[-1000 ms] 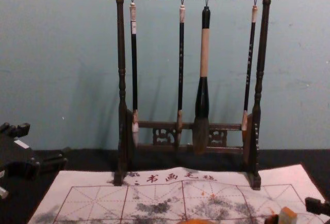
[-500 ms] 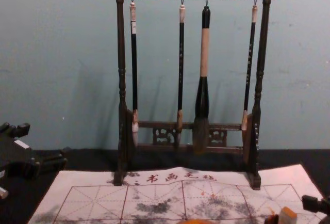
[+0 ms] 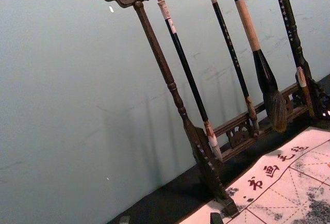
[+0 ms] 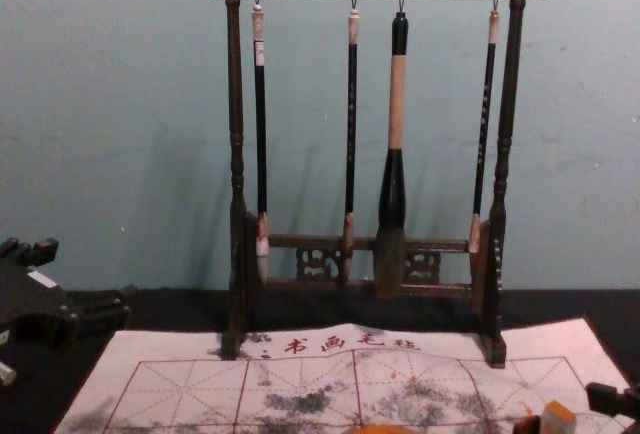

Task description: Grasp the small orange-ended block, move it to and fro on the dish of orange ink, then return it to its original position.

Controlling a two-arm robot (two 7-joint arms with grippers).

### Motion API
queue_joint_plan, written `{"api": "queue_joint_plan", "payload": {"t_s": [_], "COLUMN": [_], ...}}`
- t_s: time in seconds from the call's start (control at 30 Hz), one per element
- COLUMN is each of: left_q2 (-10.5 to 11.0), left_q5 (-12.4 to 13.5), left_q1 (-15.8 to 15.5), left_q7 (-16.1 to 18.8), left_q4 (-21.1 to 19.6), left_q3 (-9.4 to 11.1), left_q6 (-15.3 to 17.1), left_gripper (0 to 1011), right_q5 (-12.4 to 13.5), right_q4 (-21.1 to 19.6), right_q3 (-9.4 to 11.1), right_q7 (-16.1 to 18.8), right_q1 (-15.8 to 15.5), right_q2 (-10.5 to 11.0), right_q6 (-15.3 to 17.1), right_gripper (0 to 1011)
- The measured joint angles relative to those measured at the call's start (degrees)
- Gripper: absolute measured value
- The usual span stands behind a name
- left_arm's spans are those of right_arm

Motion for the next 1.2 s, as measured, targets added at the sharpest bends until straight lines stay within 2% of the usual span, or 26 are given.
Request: {"api": "queue_joint_plan", "payload": {"t_s": [0.23,0.37,0.6,0.63,0.67,0.77,1.03,1.07,1.17,1.2], "left_q2": [0.00,0.00,0.00,0.00,0.00,0.00,0.00,0.00,0.00,0.00], "left_q5": [0.00,0.00,0.00,0.00,0.00,0.00,0.00,0.00,0.00,0.00], "left_q1": [0.00,0.00,0.00,0.00,0.00,0.00,0.00,0.00,0.00,0.00], "left_q7": [0.00,0.00,0.00,0.00,0.00,0.00,0.00,0.00,0.00,0.00], "left_q4": [0.00,0.00,0.00,0.00,0.00,0.00,0.00,0.00,0.00,0.00], "left_q3": [0.00,0.00,0.00,0.00,0.00,0.00,0.00,0.00,0.00,0.00], "left_q6": [0.00,0.00,0.00,0.00,0.00,0.00,0.00,0.00,0.00,0.00], "left_gripper": [1010,1010,1010,1010,1010,1010,1010,1010,1010,1010], "right_q5": [0.06,0.13,0.21,0.21,0.22,0.23,0.28,0.29,0.30,0.31], "right_q4": [0.00,0.00,0.03,0.03,0.04,0.06,0.06,0.06,0.07,0.06], "right_q3": [-0.08,-0.10,-0.15,-0.15,-0.15,-0.17,-0.19,-0.19,-0.19,-0.19], "right_q7": [-0.02,-0.04,-0.08,-0.08,-0.09,-0.11,-0.11,-0.11,-0.12,-0.12], "right_q1": [0.02,0.04,0.07,0.07,0.07,0.09,0.09,0.09,0.09,0.09], "right_q2": [0.08,0.11,0.15,0.15,0.15,0.17,0.20,0.20,0.20,0.20], "right_q6": [-0.03,-0.05,-0.08,-0.08,-0.08,-0.09,-0.13,-0.13,-0.14,-0.14], "right_gripper": [995,942,723,723,664,593,339,274,216,162]}}
